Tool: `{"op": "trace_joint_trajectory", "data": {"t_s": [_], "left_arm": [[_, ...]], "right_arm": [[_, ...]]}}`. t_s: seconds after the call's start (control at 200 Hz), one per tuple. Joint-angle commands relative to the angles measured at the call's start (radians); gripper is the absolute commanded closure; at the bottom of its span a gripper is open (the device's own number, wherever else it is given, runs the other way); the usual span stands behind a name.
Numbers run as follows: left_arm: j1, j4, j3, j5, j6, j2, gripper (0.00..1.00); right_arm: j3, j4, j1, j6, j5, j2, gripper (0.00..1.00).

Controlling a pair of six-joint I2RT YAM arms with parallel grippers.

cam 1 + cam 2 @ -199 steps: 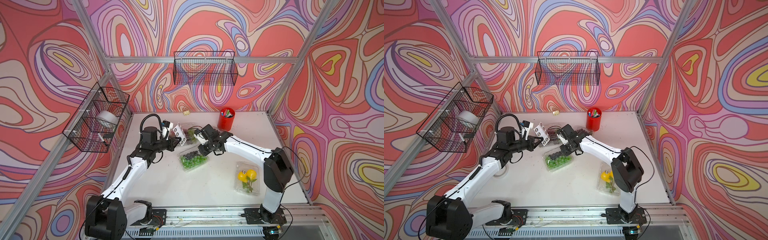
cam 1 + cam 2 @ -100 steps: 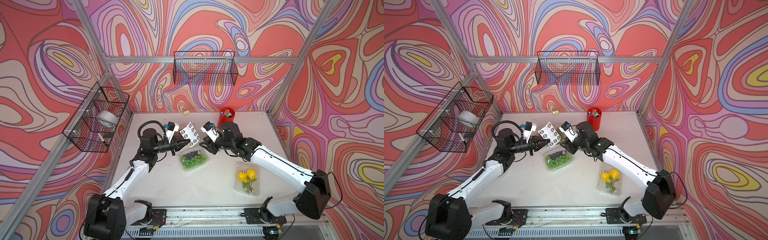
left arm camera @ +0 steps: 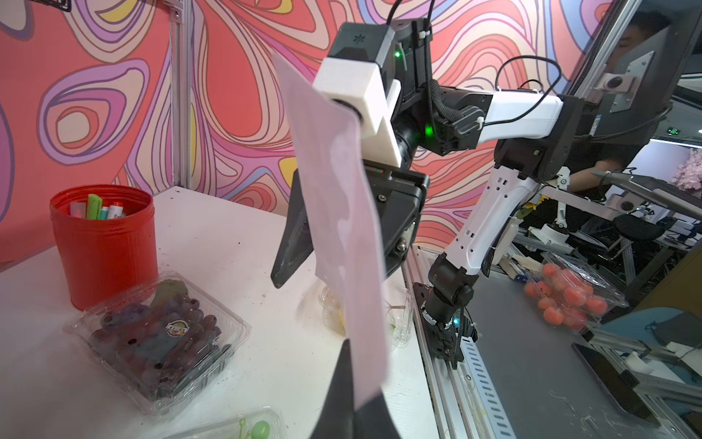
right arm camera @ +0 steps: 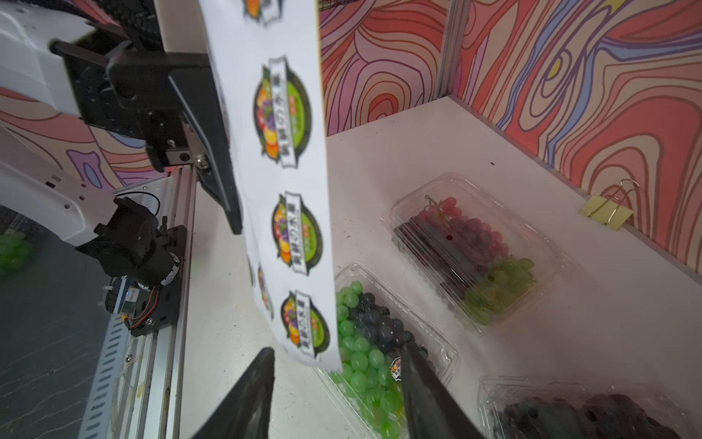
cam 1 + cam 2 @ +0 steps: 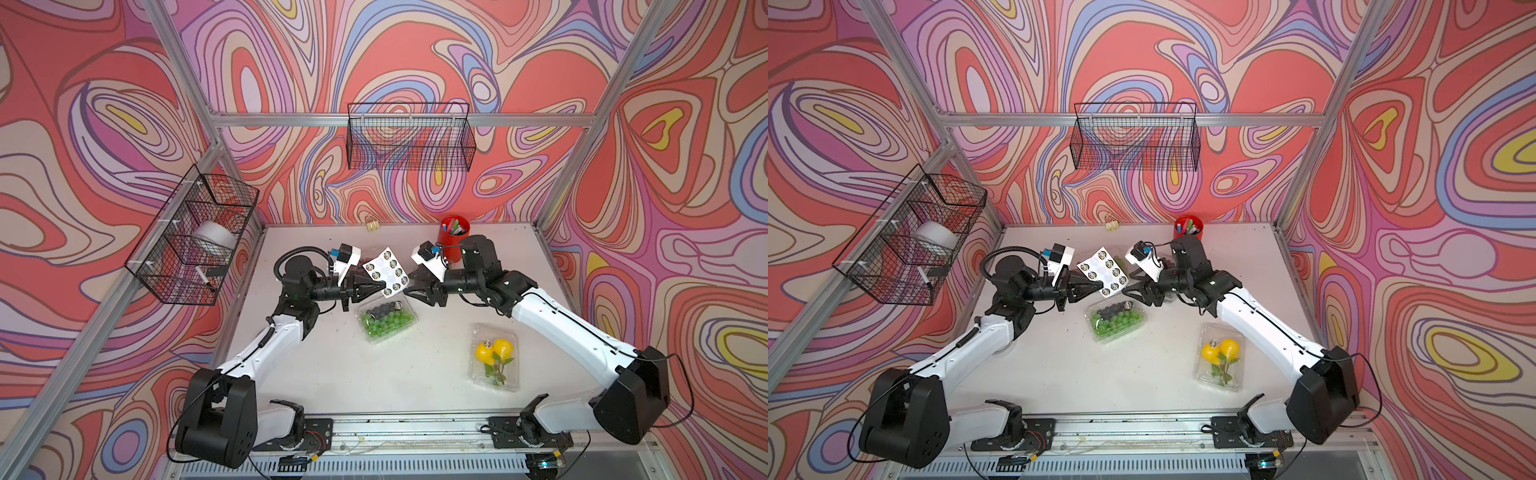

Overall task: Label fruit boxes
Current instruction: Adjust the label sticker.

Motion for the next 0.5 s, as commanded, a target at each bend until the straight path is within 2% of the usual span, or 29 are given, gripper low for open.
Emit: {"op": "trace_joint_trajectory", "data": {"t_s": [0.0, 0.145, 0.285, 0.496], "left_arm": [[-0.006, 0.226, -0.019, 0.048, -0.127, 0.032, 1.00], [-0.007, 0.414, -0.030, 0.048, -0.253, 0.082, 1.00], [-0.011, 0.603, -0.029, 0.051, -0.379, 0.130, 1.00], [-0.019, 0.575, -0.023, 0.038, -0.345, 0.112, 1.00]], "right_arm": [[0.046, -0.028, -0.010, -0.049, -0.119, -0.008, 0.47], [0.064, -0.029, -0.021, -0.043, -0.215, 0.009, 0.51], [0.075, -0.022, -0.023, -0.032, -0.256, 0.025, 0.58], [0.095, -0.030, -0.025, -0.032, -0.294, 0.039, 0.70]]}}
